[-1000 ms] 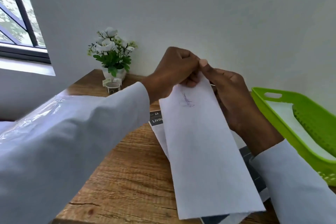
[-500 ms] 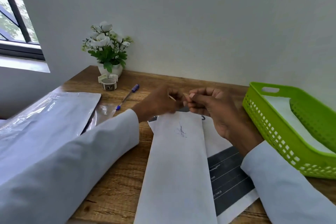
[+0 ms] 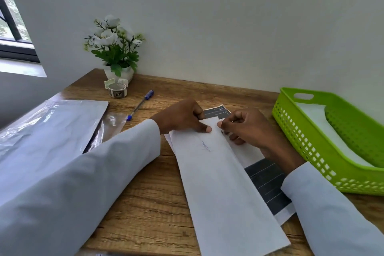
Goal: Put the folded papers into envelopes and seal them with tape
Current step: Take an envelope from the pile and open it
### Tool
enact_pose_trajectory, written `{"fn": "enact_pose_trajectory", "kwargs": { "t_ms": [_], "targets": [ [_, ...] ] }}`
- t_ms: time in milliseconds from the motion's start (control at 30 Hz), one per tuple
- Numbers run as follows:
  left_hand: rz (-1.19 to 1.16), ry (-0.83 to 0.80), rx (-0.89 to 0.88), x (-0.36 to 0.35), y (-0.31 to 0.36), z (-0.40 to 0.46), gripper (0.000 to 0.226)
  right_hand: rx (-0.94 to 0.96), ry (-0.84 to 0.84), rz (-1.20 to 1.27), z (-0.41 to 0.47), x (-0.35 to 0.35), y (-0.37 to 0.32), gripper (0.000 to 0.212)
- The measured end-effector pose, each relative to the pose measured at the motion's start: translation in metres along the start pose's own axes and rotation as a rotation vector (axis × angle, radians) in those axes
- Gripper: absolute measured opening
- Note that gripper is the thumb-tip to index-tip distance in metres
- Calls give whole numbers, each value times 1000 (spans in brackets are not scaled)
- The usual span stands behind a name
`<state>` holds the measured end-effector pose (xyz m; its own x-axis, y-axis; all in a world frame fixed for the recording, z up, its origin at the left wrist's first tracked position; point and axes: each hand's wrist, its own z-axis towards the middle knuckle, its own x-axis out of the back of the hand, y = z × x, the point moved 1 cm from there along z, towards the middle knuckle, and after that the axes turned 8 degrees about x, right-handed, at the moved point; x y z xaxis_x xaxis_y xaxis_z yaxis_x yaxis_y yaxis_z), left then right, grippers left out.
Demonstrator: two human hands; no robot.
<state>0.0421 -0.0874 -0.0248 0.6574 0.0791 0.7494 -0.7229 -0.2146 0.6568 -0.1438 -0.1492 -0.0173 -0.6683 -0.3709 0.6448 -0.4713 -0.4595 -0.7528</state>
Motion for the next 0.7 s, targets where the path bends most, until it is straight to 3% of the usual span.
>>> {"fn": "enact_pose_trajectory", "kwargs": {
  "t_ms": [200,300,400,567,700],
  "targets": [
    [-571,240,167,46,-5,-25,19,8,-238,303,-7,36,-2,32],
    [-780,385,227,72,-11,-41,24,73,-200,382,-4,54,-2,38],
    [-926,424,243,85,-22,-52,22,133,-115,501,1,58,-4,40],
    [-890,336,287,83,-49,-62,20,67,58,737,12,48,2,35],
    [-750,352,271,82,-60,-68,33,34,56,727,13,32,8,19]
  ]
}}
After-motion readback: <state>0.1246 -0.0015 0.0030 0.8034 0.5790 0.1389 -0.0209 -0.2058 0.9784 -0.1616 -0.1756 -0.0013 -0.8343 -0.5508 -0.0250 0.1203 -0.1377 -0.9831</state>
